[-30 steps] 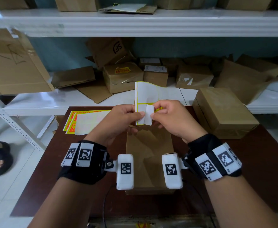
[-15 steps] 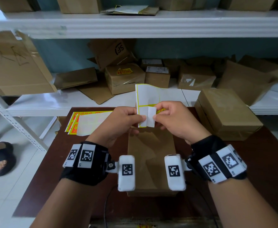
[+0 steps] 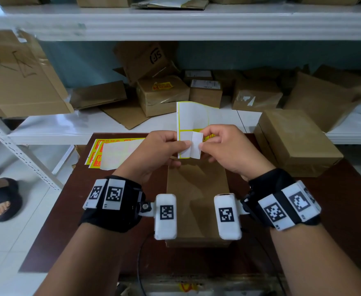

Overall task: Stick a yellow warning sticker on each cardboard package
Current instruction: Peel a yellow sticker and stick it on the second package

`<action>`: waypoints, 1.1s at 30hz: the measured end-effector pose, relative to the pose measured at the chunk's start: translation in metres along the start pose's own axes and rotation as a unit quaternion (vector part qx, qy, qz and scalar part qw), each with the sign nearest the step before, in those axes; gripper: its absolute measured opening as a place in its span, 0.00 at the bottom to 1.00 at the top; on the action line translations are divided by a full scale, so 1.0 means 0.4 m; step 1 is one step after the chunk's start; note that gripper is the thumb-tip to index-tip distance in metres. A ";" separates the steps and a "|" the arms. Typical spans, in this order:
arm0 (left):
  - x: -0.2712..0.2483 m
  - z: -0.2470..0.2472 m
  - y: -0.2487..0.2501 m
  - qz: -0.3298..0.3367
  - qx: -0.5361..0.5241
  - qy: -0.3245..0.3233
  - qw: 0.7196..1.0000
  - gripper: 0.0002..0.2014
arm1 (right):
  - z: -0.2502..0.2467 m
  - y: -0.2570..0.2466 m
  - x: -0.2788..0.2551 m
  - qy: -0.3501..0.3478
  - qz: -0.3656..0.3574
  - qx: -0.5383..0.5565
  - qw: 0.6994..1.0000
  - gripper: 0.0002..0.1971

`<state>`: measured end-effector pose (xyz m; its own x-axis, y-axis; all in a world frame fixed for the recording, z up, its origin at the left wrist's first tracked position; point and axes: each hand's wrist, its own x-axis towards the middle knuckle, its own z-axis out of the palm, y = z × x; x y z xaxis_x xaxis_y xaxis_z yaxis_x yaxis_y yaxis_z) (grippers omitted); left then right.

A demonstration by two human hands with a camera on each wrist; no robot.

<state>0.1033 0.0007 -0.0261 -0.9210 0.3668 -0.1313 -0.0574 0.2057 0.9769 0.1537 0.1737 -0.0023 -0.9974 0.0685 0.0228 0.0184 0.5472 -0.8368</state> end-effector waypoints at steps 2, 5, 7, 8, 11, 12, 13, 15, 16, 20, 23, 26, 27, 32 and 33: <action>-0.001 0.001 0.001 -0.001 0.000 0.002 1.000 0.09 | 0.000 -0.001 0.000 -0.001 -0.001 0.001 1.000 0.06; -0.001 0.000 0.003 -0.004 -0.003 0.002 1.000 0.08 | 0.000 -0.001 0.000 -0.003 -0.001 0.003 1.000 0.06; -0.001 -0.001 0.003 -0.005 -0.004 0.003 1.000 0.08 | 0.001 -0.001 0.001 -0.005 0.000 0.005 1.000 0.07; -0.002 -0.002 0.003 -0.005 -0.003 0.003 1.000 0.08 | 0.000 -0.001 0.001 -0.006 0.000 0.006 1.000 0.07; -0.001 -0.003 0.003 -0.002 0.003 0.003 1.000 0.08 | -0.001 -0.001 0.001 -0.007 0.002 0.012 1.000 0.07; -0.001 -0.004 0.004 -0.001 0.004 0.003 1.000 0.08 | -0.002 -0.001 0.000 -0.008 0.002 0.013 1.000 0.07; -0.001 -0.004 0.004 -0.002 0.004 0.003 1.000 0.08 | -0.002 -0.001 0.000 -0.008 0.002 0.014 1.000 0.07; -0.001 -0.006 0.004 -0.003 0.002 0.003 1.000 0.08 | -0.003 -0.001 0.000 -0.005 0.004 0.019 1.000 0.07; -0.002 -0.007 0.005 -0.003 0.002 0.002 1.000 0.08 | -0.003 0.000 0.001 -0.003 0.006 0.020 1.000 0.07; -0.003 -0.009 0.006 -0.004 -0.003 -0.002 1.000 0.09 | -0.003 0.003 0.004 0.006 0.009 0.021 1.000 0.07; -0.004 -0.012 0.007 -0.003 -0.009 -0.006 1.000 0.09 | -0.003 0.005 0.006 0.013 0.009 0.026 1.000 0.07; -0.004 -0.013 0.007 -0.006 -0.013 -0.005 1.000 0.10 | -0.001 0.007 0.007 0.018 0.012 0.032 0.999 0.08; -0.004 -0.013 0.007 -0.006 -0.014 -0.006 1.000 0.10 | 0.001 0.007 0.008 0.018 0.012 0.032 0.999 0.08; -0.009 -0.010 0.011 -0.007 -0.015 -0.020 1.000 0.10 | 0.006 0.006 0.009 0.011 0.013 0.031 0.999 0.10; -0.009 -0.009 0.011 -0.006 -0.013 -0.021 1.000 0.10 | 0.006 0.006 0.009 0.010 0.013 0.031 0.999 0.10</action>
<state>0.1050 -0.0029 -0.0208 -0.9030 0.4028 -0.1493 -0.0787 0.1865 0.9793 0.1499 0.1734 -0.0055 -0.9950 0.0988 0.0115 0.0389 0.4927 -0.8693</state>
